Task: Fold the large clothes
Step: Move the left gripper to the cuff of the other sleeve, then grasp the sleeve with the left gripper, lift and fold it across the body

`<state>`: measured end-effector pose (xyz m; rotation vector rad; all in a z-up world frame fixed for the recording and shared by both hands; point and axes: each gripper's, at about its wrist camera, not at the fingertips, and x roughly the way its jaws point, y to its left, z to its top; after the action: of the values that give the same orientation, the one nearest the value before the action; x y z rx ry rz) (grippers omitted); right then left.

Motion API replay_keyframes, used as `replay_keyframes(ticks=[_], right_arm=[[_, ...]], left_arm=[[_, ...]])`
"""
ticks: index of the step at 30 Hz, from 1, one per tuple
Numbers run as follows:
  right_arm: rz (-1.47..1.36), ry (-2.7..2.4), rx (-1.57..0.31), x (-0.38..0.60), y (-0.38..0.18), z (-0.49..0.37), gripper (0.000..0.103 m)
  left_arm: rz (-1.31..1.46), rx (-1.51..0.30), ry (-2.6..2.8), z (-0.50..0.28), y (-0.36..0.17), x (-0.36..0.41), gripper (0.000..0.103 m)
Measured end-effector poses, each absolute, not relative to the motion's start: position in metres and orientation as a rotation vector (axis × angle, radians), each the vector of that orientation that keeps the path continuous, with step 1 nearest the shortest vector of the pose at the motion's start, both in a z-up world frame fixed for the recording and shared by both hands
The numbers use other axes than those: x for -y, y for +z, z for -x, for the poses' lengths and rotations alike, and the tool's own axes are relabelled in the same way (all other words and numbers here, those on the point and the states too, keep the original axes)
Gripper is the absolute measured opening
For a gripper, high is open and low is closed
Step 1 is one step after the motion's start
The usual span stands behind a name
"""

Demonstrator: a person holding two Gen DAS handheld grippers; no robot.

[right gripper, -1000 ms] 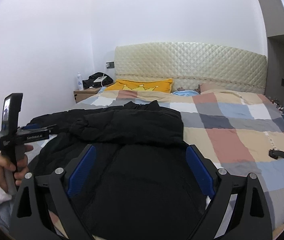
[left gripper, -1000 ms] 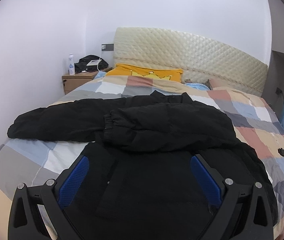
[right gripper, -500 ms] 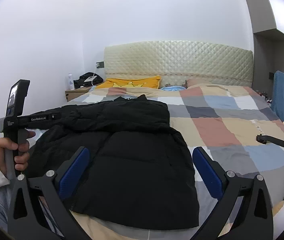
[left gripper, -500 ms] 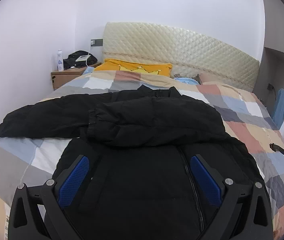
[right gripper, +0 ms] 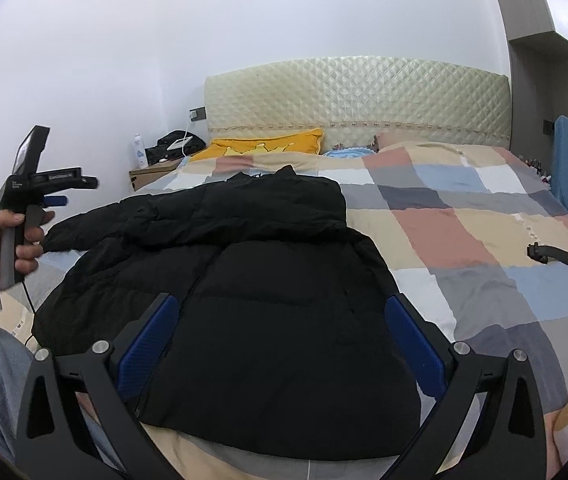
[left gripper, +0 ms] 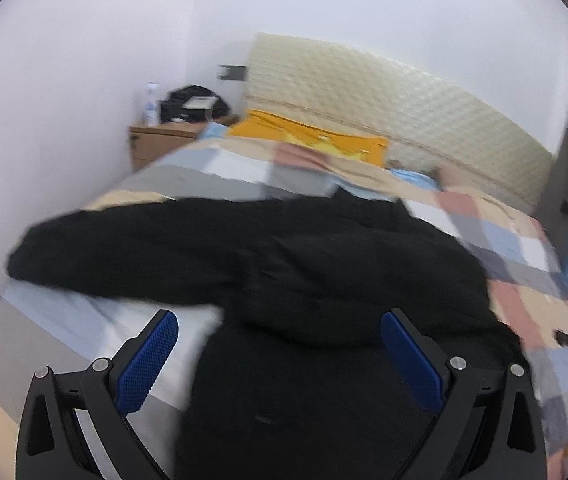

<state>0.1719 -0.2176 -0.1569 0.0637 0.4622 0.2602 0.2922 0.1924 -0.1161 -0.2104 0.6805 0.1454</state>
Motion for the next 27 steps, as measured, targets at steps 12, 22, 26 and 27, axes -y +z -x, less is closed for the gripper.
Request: replay_keyframes(ticks=[12, 22, 26, 27], right_arm=[[-0.054, 0.229, -0.451, 0.206, -0.158, -0.179, 0.103], [-0.031, 0.186, -0.487, 0.186, -0.159, -0.189, 0.103], [-0.017, 0.159, -0.521, 0.176, -0.163, -0.200, 0.103], [-0.006, 0.143, -0.522, 0.172, -0.164, -0.203, 0.103]], left_arm=[[0.369, -0.743, 0.330, -0.302, -0.143, -0.378, 0.103], [0.666, -0.847, 0.339, -0.311, -0.235, -0.493, 0.103], [0.797, -0.854, 0.353, -0.312, -0.269, -0.531, 0.102], [0.822, -0.851, 0.351, -0.312, -0.275, -0.537, 0.102]])
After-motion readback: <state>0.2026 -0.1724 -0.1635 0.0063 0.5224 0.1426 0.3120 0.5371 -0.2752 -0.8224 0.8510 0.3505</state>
